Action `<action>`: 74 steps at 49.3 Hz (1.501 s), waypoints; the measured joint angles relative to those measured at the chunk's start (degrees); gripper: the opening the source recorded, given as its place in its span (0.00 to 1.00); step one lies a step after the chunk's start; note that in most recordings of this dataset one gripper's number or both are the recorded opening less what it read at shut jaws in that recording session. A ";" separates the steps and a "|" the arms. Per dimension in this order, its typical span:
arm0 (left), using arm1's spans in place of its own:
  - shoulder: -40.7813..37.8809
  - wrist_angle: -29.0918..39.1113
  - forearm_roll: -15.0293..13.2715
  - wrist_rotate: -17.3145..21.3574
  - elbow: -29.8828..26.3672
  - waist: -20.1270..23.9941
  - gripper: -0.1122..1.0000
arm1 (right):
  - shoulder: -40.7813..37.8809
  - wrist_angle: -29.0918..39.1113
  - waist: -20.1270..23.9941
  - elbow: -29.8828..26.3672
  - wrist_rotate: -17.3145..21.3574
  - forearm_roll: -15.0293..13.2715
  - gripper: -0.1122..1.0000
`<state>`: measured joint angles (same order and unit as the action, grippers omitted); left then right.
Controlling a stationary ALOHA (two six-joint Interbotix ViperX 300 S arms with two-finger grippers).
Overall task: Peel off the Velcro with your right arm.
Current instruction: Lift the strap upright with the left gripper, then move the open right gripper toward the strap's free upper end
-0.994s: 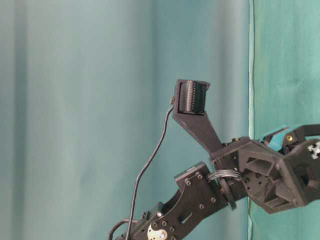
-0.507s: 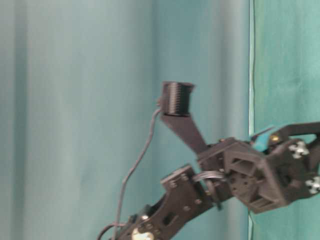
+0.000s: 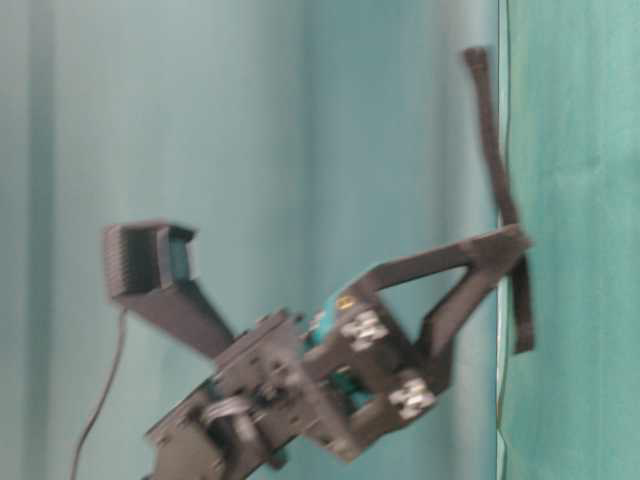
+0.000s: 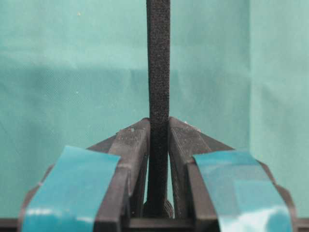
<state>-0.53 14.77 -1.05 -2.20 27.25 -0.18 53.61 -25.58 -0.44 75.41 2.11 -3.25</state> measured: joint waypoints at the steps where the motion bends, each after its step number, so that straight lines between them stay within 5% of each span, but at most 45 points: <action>1: 0.44 -0.09 0.00 -0.09 0.18 0.09 0.19 | 0.00 0.00 0.00 -0.35 0.00 -0.26 0.83; 18: 5.45 -7.21 -0.09 -6.59 3.78 0.00 0.19 | -3.78 0.09 0.00 -4.31 -3.96 -4.48 0.83; 45: 9.32 -22.76 -0.18 -27.25 11.16 0.00 0.19 | -15.64 -0.18 -0.79 -8.88 -23.55 -4.75 0.83; 74: 9.93 -28.13 -0.18 -30.50 13.80 -0.44 0.19 | -23.12 -5.36 -3.08 -11.95 -24.61 -4.83 0.83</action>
<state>9.40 -13.36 -1.23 -32.70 41.04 -0.62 30.50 -30.94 -3.52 63.46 -22.50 -8.09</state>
